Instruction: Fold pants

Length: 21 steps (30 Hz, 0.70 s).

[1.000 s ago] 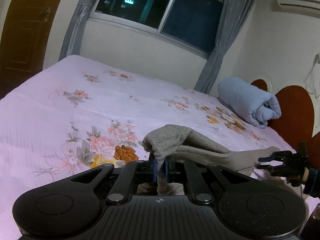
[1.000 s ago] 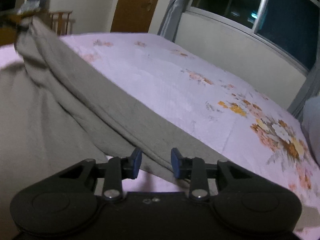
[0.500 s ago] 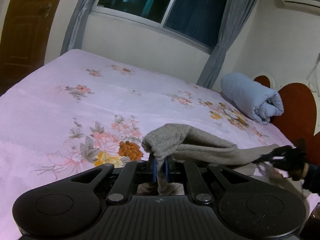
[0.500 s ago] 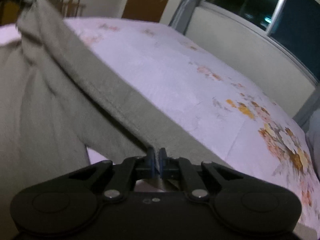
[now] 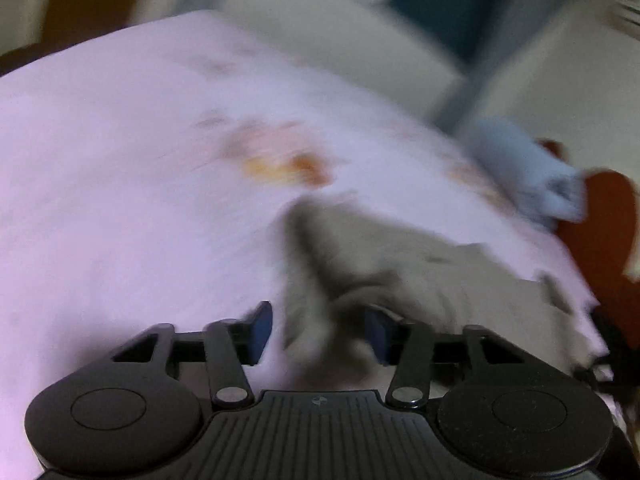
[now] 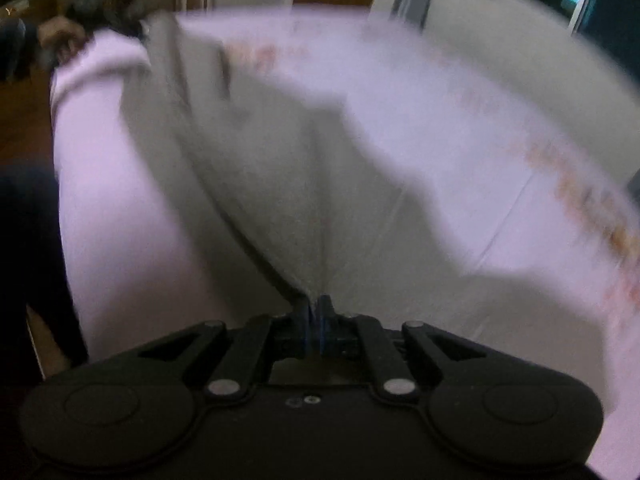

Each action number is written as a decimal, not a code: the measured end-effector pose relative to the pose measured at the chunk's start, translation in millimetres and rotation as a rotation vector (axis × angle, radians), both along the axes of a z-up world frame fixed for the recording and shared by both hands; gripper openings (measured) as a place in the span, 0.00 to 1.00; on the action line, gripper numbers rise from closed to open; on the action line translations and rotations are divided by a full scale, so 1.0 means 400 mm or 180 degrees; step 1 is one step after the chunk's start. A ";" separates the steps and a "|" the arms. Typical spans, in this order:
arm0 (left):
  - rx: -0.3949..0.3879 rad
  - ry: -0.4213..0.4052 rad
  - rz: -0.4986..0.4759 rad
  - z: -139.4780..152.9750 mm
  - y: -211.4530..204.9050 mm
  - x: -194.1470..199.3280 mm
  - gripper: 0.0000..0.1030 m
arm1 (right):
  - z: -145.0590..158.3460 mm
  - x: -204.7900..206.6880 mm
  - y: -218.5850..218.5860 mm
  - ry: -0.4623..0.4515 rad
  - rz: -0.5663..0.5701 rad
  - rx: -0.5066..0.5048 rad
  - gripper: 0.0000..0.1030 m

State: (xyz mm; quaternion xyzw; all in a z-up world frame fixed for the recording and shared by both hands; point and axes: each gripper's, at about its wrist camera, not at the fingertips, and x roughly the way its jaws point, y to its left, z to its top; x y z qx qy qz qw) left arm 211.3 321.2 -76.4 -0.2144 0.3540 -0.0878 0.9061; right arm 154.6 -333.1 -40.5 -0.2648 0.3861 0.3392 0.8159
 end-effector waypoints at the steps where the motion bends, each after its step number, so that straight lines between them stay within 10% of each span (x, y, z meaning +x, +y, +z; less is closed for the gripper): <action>1: -0.0008 0.0005 0.0099 -0.002 0.002 -0.036 0.49 | -0.024 -0.002 0.000 -0.0038 -0.0120 0.0107 0.00; 7: -0.0307 -0.0098 0.0485 0.037 -0.029 -0.183 0.49 | -0.015 0.008 0.000 -0.0076 -0.0318 0.0300 0.00; 14: -0.0638 0.0223 0.0621 0.013 -0.089 -0.094 0.49 | -0.026 0.000 -0.023 -0.0073 -0.0383 0.0404 0.00; 17: -0.0514 0.0275 0.0631 0.029 -0.131 -0.054 0.26 | -0.031 -0.004 -0.030 -0.0074 -0.0397 0.0432 0.00; 21: -0.0436 0.0133 0.0526 0.113 -0.157 -0.016 0.21 | -0.032 -0.007 -0.037 -0.0080 -0.0410 0.0484 0.00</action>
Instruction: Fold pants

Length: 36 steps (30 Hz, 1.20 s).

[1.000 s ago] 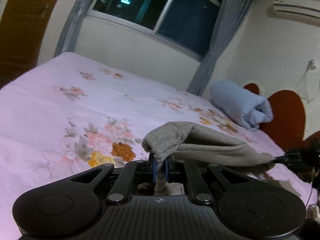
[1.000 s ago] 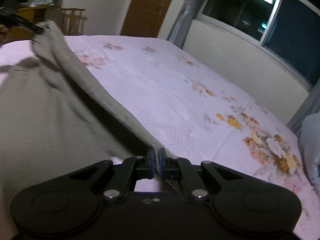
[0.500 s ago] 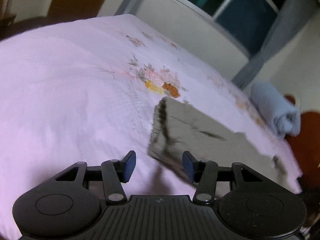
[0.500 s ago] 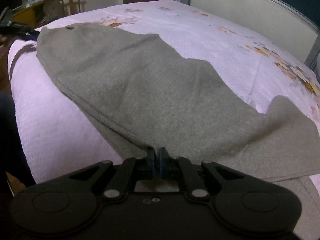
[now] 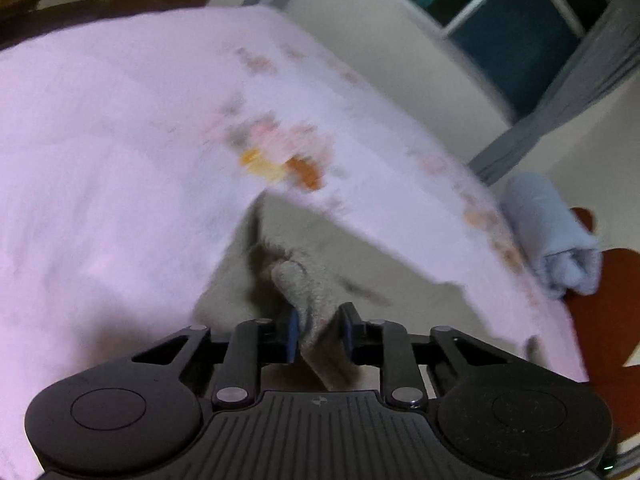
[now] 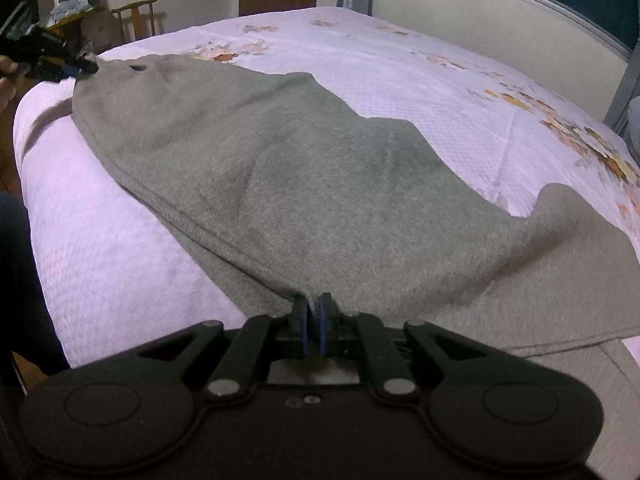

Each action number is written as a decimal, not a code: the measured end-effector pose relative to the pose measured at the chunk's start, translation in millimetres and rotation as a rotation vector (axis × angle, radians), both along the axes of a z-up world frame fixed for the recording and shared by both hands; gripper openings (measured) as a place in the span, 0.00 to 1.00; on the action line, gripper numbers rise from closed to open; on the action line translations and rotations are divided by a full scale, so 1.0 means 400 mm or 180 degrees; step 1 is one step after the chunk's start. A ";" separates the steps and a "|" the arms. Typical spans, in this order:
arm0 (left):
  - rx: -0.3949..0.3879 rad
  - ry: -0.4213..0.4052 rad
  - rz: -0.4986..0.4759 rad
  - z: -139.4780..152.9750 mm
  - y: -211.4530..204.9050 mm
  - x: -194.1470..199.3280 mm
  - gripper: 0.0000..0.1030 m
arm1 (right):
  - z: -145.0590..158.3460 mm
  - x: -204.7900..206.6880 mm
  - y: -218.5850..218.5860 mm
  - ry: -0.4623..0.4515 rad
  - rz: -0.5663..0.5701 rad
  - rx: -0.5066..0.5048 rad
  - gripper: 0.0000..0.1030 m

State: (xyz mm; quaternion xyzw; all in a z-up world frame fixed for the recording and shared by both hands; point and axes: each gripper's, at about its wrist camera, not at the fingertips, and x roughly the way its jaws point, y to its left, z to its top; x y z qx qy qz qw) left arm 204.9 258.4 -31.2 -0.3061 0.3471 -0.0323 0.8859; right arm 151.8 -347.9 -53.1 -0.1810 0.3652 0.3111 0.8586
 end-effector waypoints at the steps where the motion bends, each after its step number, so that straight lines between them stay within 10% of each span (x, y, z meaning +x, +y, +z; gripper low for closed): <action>1: 0.0054 -0.0008 -0.0021 0.030 -0.003 0.018 0.20 | 0.000 0.000 0.000 -0.0002 0.0004 0.0005 0.00; 7: -0.0017 -0.0907 -0.0301 0.230 -0.018 0.075 0.20 | 0.066 -0.010 -0.030 -0.0301 -0.0224 0.0292 0.00; 9: -0.0018 -0.0774 -0.0242 0.183 -0.003 0.067 0.20 | 0.078 -0.022 -0.036 -0.0347 -0.0191 0.0268 0.00; 13: -0.0057 0.0402 -0.0027 -0.135 0.044 0.033 0.20 | 0.001 -0.022 -0.024 -0.0053 -0.0089 0.0055 0.00; 15: -0.0396 0.0183 0.0150 -0.165 0.068 -0.013 0.20 | 0.006 -0.017 -0.029 -0.0033 -0.0170 0.0133 0.00; 23: -0.0434 -0.0132 -0.0003 -0.082 0.068 -0.034 0.20 | 0.050 -0.021 -0.040 -0.0105 -0.0195 0.0187 0.00; 27: -0.0387 0.0290 -0.0071 -0.157 0.075 -0.010 0.20 | 0.034 -0.030 -0.048 -0.0041 -0.0163 0.0135 0.00; 36: -0.0612 -0.0041 -0.0045 -0.088 0.098 -0.023 0.20 | 0.120 -0.030 -0.084 -0.0231 -0.0151 0.0418 0.00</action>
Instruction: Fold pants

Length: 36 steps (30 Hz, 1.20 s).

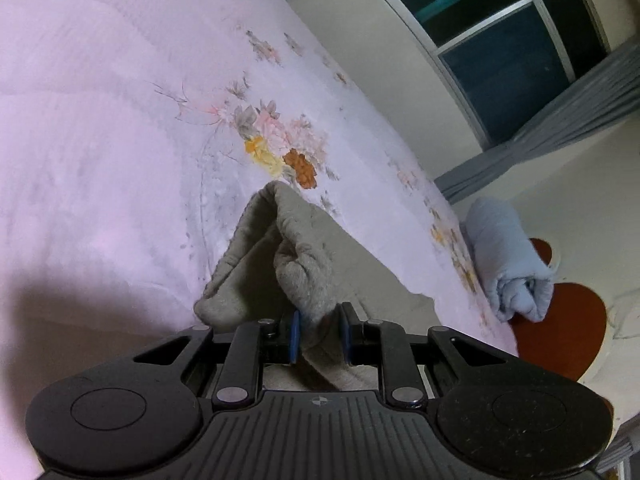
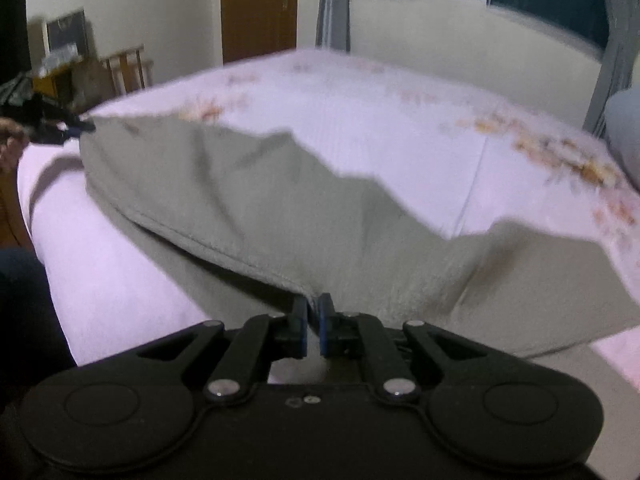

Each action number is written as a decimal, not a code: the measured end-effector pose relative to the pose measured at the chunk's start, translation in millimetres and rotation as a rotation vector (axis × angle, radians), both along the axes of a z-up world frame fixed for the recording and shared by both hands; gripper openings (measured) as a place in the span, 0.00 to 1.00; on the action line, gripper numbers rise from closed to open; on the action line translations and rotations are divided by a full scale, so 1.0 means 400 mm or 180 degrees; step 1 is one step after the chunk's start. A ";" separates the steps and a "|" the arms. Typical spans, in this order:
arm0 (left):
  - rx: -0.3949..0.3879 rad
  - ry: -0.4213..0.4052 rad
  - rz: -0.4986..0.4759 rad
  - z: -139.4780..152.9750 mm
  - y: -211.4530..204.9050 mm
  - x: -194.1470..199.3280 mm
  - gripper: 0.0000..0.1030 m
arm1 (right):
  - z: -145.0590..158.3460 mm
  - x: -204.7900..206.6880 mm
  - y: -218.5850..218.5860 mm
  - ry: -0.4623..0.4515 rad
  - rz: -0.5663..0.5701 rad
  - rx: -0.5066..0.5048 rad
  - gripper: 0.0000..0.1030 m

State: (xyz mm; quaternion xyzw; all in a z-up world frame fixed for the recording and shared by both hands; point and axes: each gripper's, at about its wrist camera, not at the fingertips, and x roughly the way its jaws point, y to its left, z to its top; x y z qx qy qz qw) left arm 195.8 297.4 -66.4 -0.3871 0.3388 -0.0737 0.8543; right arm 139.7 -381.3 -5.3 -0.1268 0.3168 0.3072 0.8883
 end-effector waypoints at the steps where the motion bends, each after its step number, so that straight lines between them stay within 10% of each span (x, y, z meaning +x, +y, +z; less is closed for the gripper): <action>1: 0.0088 0.0110 -0.0037 -0.016 -0.007 0.008 0.20 | -0.011 0.003 0.002 0.0019 0.0024 -0.0031 0.00; 5: 0.0034 0.0309 -0.0030 -0.075 0.000 0.008 0.20 | -0.117 0.020 0.018 0.0315 0.0108 -0.0299 0.00; 11: 0.0177 0.0104 -0.0045 -0.017 -0.011 0.007 0.20 | -0.090 0.012 0.015 0.0209 0.0089 -0.0215 0.00; 14: 0.0388 0.0411 -0.0114 -0.041 -0.026 0.028 0.20 | -0.094 0.011 0.007 0.0230 0.0056 -0.0124 0.00; 20: 0.0622 0.0244 0.0200 0.001 -0.004 -0.029 0.59 | -0.087 0.017 -0.009 0.0299 -0.0105 0.0070 0.15; 25: 0.0901 0.0011 0.0628 0.101 0.008 -0.106 0.60 | -0.031 -0.006 -0.075 0.0014 -0.0364 0.0232 0.27; 29: 0.1042 -0.0247 0.0432 0.157 -0.089 -0.087 0.73 | -0.003 0.020 -0.160 -0.0241 -0.0994 0.0332 0.50; 36: 0.1066 -0.0283 -0.0263 0.103 -0.430 0.056 0.74 | 0.055 0.230 -0.259 -0.0303 -0.1595 0.0472 0.47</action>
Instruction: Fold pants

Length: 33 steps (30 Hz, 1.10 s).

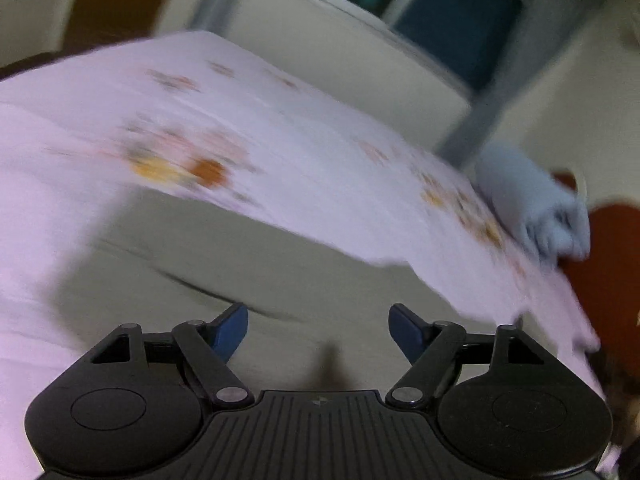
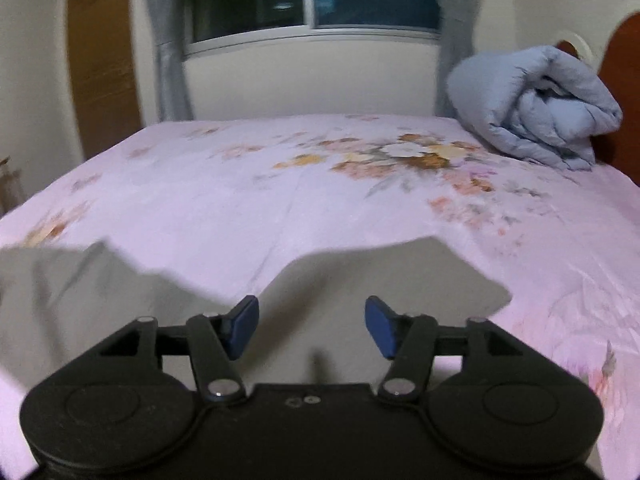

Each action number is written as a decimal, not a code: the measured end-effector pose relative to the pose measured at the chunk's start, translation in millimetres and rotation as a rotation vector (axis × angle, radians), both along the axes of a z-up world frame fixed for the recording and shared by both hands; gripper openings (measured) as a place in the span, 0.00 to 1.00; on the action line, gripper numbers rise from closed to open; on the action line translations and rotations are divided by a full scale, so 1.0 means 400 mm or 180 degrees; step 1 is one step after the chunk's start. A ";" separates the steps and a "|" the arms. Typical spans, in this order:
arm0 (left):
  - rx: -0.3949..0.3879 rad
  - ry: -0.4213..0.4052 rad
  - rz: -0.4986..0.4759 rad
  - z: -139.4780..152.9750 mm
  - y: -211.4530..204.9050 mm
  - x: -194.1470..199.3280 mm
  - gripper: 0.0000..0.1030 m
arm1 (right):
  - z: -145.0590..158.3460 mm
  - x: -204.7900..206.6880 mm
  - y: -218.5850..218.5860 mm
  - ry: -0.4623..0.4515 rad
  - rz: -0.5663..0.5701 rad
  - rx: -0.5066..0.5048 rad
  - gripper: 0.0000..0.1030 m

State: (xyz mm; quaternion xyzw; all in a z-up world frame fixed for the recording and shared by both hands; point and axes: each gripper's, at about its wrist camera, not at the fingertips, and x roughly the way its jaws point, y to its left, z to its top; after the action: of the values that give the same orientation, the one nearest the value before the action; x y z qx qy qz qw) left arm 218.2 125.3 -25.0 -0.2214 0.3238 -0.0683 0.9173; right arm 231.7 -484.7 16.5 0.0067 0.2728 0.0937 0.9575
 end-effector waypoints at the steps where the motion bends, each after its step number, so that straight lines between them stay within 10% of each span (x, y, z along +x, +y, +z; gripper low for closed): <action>1: 0.0034 0.0004 -0.0050 -0.011 -0.049 0.010 0.74 | 0.005 0.025 -0.008 -0.0001 -0.0028 0.0023 0.46; 12: 0.0703 0.0029 0.0246 -0.094 -0.323 0.007 0.74 | -0.115 0.019 -0.262 0.0166 -0.0772 0.0486 0.42; 33: 0.1257 0.0021 0.1231 -0.100 -0.273 -0.057 0.74 | -0.239 0.161 -0.394 0.0533 -0.1204 0.1841 0.25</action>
State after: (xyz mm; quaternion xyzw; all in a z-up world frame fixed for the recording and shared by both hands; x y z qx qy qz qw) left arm 195.3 16.0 -65.0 -0.0962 0.2855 0.1733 0.9377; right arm 296.3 -642.2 -79.0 0.3355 0.3065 -0.0128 0.8907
